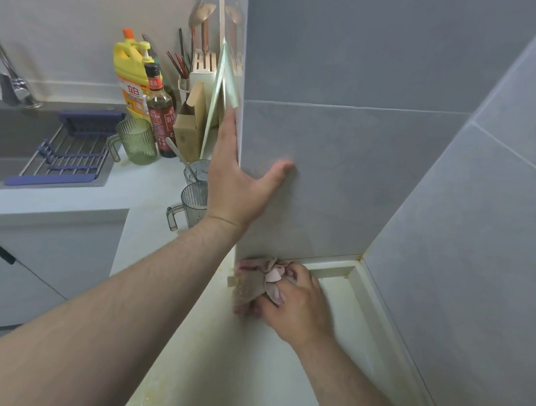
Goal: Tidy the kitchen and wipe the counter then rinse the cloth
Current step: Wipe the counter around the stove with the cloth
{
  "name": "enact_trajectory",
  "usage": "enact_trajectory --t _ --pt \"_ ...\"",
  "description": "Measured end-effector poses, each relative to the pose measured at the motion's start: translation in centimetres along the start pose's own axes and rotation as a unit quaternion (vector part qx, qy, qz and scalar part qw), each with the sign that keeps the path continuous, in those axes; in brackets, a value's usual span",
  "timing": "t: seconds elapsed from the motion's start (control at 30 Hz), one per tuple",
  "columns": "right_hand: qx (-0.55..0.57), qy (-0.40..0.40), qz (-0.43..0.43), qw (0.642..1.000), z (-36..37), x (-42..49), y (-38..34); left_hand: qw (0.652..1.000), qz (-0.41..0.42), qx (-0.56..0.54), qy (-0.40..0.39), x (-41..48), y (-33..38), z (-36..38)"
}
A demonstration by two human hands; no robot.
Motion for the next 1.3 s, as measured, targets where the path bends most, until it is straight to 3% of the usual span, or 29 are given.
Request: enact_trajectory --t 0.1,0.27,0.47,0.7,0.97,1.3 --pt "0.013 0.078 0.087 0.993 -0.9 -0.7 -1.1 1.0 0.006 -0.001 0.003 0.0 0.2 0.0" --pt "0.037 0.091 0.209 0.973 0.8 -2.1 -4.5 1.0 0.003 -0.01 0.005 0.0 0.0 0.0" --pt "0.061 0.149 0.209 0.964 1.4 -2.0 -3.9 1.0 0.0 -0.02 0.0 0.0 -0.5 0.2" --pt "0.093 0.15 0.196 0.965 1.8 -1.5 -2.5 1.0 -0.008 -0.026 0.003 -0.1 -1.0 0.2" --pt "0.042 0.183 0.241 0.952 -1.3 0.3 5.8 1.0 -0.001 -0.014 0.006 -0.2 -0.8 0.1" --pt "0.078 0.212 0.275 0.935 -0.7 -0.3 2.8 1.0 0.01 -0.019 0.022 -0.3 0.0 -0.1"
Point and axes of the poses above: each hand's wrist, its own x-axis towards the middle knuckle, its own z-axis out of the palm, y = z × x, the point moved 8 cm from there along x, towards the middle knuckle, and after that the axes turned 6 degrees about z, right-handed, at the moved point
